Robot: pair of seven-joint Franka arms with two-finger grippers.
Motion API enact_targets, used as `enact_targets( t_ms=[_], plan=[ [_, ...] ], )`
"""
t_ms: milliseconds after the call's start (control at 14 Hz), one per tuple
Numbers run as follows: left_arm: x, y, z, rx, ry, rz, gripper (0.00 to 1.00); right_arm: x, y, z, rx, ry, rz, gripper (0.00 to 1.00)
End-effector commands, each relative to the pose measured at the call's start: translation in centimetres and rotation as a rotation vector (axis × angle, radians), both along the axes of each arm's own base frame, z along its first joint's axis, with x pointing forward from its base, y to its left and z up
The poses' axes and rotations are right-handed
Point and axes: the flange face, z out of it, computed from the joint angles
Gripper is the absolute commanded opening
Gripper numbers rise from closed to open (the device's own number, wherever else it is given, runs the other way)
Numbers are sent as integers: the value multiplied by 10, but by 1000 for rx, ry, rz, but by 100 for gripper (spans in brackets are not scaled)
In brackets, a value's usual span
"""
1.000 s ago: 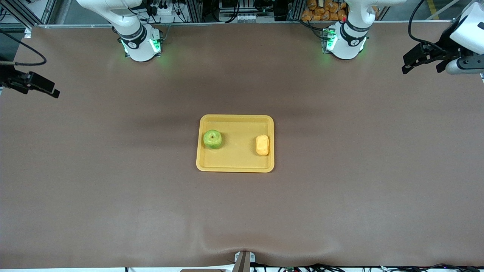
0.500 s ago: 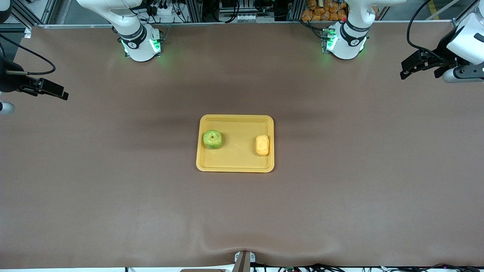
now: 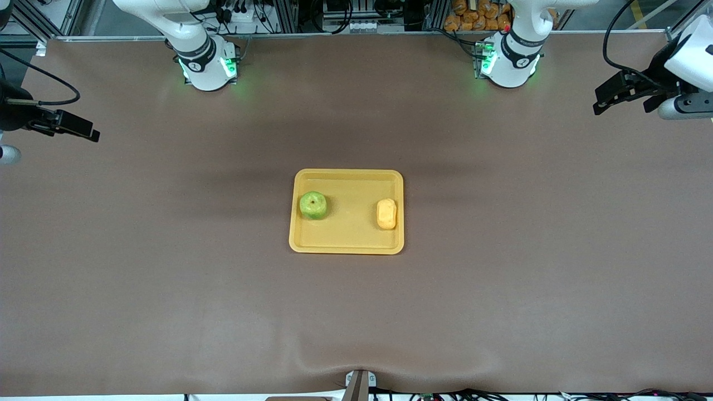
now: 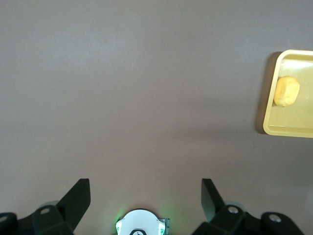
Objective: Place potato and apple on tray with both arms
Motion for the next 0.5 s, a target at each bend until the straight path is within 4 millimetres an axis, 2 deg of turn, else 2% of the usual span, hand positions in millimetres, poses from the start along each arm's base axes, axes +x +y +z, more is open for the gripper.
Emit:
enact_targets(
  t_ms=[0, 143, 429],
  plan=[
    [1, 3, 4, 11, 16, 1, 100, -10, -5, 2, 10, 17, -10, 100],
    [1, 1, 5, 11, 13, -2, 100, -14, -10, -1, 17, 52, 2, 100],
    [1, -2, 6, 11, 13, -6, 100, -12, -6, 0, 13, 41, 12, 100]
  ],
)
